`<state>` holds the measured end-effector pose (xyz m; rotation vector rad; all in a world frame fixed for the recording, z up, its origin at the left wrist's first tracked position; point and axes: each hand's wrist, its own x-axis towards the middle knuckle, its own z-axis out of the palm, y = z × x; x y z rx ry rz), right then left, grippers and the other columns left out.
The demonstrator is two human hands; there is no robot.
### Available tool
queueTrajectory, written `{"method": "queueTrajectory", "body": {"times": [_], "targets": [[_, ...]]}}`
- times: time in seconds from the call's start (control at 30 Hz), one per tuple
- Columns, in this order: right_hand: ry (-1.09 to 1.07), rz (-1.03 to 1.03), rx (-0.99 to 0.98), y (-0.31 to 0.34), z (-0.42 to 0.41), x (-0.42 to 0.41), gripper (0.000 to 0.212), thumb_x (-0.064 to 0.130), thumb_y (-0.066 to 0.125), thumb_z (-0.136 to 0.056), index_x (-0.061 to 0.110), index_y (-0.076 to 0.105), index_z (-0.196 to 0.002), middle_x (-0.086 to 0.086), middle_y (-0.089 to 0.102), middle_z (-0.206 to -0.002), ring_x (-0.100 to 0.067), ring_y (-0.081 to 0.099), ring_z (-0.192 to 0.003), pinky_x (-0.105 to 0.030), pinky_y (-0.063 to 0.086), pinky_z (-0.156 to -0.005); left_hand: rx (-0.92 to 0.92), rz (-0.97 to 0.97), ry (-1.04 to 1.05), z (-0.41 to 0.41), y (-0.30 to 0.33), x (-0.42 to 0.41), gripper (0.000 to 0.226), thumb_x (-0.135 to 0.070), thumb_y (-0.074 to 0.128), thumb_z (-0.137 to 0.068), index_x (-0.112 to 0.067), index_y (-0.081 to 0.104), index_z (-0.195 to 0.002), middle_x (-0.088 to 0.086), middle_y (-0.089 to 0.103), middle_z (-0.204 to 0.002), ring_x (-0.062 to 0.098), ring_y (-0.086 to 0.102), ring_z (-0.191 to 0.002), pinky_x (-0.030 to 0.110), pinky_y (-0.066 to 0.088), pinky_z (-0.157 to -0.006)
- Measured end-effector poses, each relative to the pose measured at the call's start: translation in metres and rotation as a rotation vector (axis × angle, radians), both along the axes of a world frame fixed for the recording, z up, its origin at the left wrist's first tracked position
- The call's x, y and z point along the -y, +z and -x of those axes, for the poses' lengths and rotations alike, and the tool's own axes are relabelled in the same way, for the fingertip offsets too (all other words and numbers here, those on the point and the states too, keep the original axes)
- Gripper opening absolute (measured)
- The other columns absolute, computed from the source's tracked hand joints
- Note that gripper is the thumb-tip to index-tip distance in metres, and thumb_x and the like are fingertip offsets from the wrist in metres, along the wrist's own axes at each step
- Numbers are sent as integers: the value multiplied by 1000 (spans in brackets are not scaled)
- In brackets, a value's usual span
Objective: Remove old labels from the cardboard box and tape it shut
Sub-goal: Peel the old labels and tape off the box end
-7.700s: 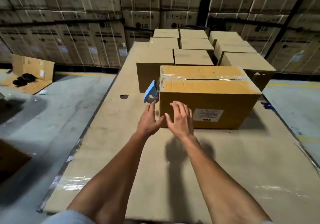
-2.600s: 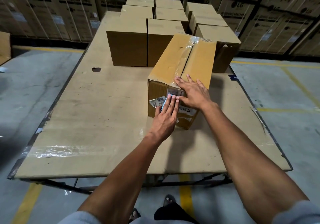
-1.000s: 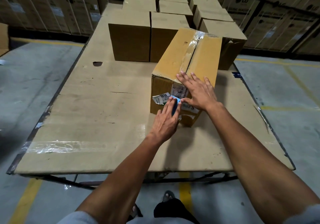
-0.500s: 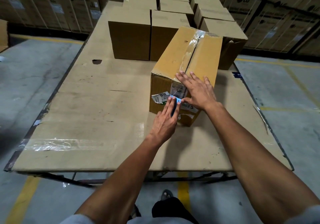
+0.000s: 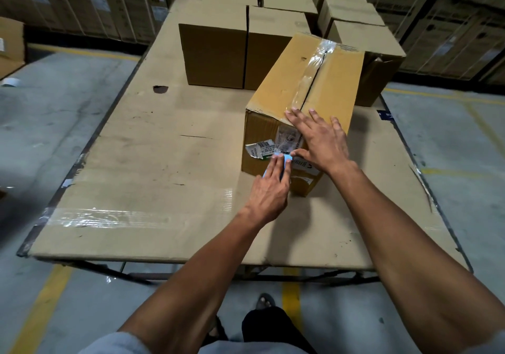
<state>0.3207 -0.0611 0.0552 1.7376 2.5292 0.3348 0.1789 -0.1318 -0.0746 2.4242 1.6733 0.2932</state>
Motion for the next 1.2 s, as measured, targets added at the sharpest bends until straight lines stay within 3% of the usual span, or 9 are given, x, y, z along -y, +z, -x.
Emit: {"method": "queueTrajectory", "body": {"times": [0.2, 0.37, 0.5, 0.67, 0.83, 0.93, 1.0, 1.1, 1.2], "targets": [[-7, -6, -1, -4, -5, -2, 122, 67, 75, -77, 40, -3, -166, 12, 3, -176, -25, 19, -161, -66, 25, -124, -46, 108, -8, 1, -27, 22, 76, -3, 35, -105, -7, -3, -170, 15, -8, -179, 31, -11, -166, 63, 33, -124], [-11, -3, -10, -6, -6, -4, 122, 60, 79, -78, 41, -3, -166, 12, 4, -176, -25, 18, -161, -66, 23, -124, -7, 72, -1, 11, -22, 21, 75, -7, 39, -107, -8, -1, -170, 13, -4, -180, 29, -8, -166, 59, 36, -122], [-6, -6, -25, -7, -6, -3, 123, 58, 81, -78, 39, -2, -166, 9, 6, -176, -25, 17, -162, -65, 22, -126, 184, -79, -36, 21, -22, 16, 68, -16, 53, -107, -1, 25, -167, 20, 25, -175, 32, 16, -165, 54, 43, -122], [38, -51, -58, -12, -9, 2, 126, 52, 85, -79, 30, -1, -168, -2, 7, -177, -26, 13, -162, -55, 17, -129, 426, -86, -31, 32, 10, 19, 65, -18, 53, -104, 2, 35, -163, 20, 37, -169, 32, 30, -161, 34, 16, -133], [197, -105, 93, -24, -15, 18, 132, 53, 88, -72, 30, 0, -168, -9, -4, -177, -33, 0, -163, -62, 12, -129, 814, 174, 169, 47, 35, 9, 54, -13, 59, -106, -11, 49, -159, 9, 66, -147, 23, 68, -127, 36, 54, -110], [223, -109, 93, -39, -12, 34, 128, 58, 86, -72, 32, 5, -168, -8, -7, -177, -37, -6, -163, -65, 10, -127, 1038, 308, 210, 56, 45, 5, 49, -8, 58, -107, -14, 55, -155, 2, 71, -139, 11, 72, -111, 35, 58, -94], [270, -131, 64, -45, -6, 41, 107, 56, 75, -84, 32, 13, -168, -5, 1, -177, -36, -2, -163, -63, 10, -128, 1190, 409, 196, 64, 52, 5, 46, -5, 56, -109, -17, 58, -153, 0, 75, -130, 7, 73, -102, 31, 58, -79], [335, -135, 12, -45, 4, 44, 80, 45, 66, -93, 29, 31, -163, -4, 23, -174, -31, 14, -163, -60, 14, -129, 1327, 530, 179, 76, 60, 5, 43, -1, 54, -109, -14, 61, -150, 7, 74, -133, 18, 75, -111, 29, 60, -80], [389, -144, -20, -43, 11, 41, 70, 38, 73, -90, 23, 47, -153, -4, 43, -165, -29, 28, -159, -56, 20, -129, 1408, 648, 161, 86, 64, 4, 41, 1, 52, -109, -10, 64, -147, 12, 73, -137, 23, 73, -119, 37, 62, -95]]}}
